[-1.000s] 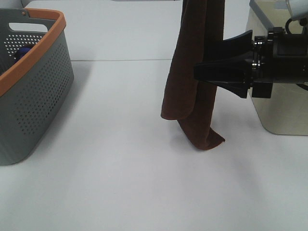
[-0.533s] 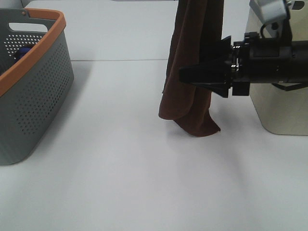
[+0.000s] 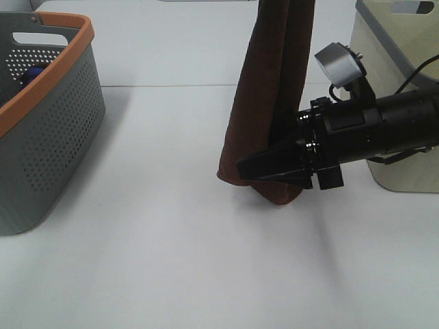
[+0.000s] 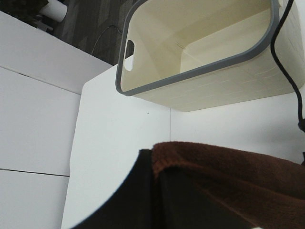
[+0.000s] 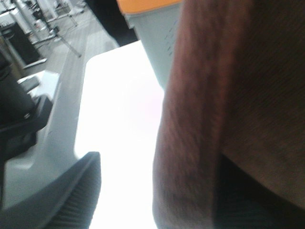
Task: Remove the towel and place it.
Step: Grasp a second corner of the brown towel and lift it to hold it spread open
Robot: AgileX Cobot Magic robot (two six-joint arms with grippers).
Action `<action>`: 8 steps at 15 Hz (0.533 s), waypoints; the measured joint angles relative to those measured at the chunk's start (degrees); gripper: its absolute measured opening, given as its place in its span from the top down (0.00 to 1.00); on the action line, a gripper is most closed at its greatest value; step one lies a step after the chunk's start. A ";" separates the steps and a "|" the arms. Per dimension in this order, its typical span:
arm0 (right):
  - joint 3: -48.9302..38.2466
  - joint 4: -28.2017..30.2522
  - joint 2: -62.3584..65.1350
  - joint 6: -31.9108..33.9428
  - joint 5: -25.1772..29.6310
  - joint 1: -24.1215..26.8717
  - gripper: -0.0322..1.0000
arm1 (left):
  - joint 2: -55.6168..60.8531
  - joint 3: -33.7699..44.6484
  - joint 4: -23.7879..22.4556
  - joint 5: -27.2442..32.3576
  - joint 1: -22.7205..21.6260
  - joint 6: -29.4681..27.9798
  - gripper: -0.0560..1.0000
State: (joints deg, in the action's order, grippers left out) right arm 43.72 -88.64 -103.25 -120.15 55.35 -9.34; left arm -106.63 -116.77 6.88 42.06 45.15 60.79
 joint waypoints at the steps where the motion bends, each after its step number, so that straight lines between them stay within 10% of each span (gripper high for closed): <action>1: 0.00 2.81 0.00 2.35 1.20 0.00 0.39 | 0.00 0.00 0.00 0.00 0.00 0.00 0.95; 8: 0.11 2.81 0.00 3.95 5.44 0.00 0.43 | 0.00 0.00 0.00 0.00 0.00 0.06 0.95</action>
State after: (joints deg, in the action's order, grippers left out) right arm 43.83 -85.83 -103.25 -116.20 60.79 -9.34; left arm -106.63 -116.77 6.88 42.06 45.15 60.85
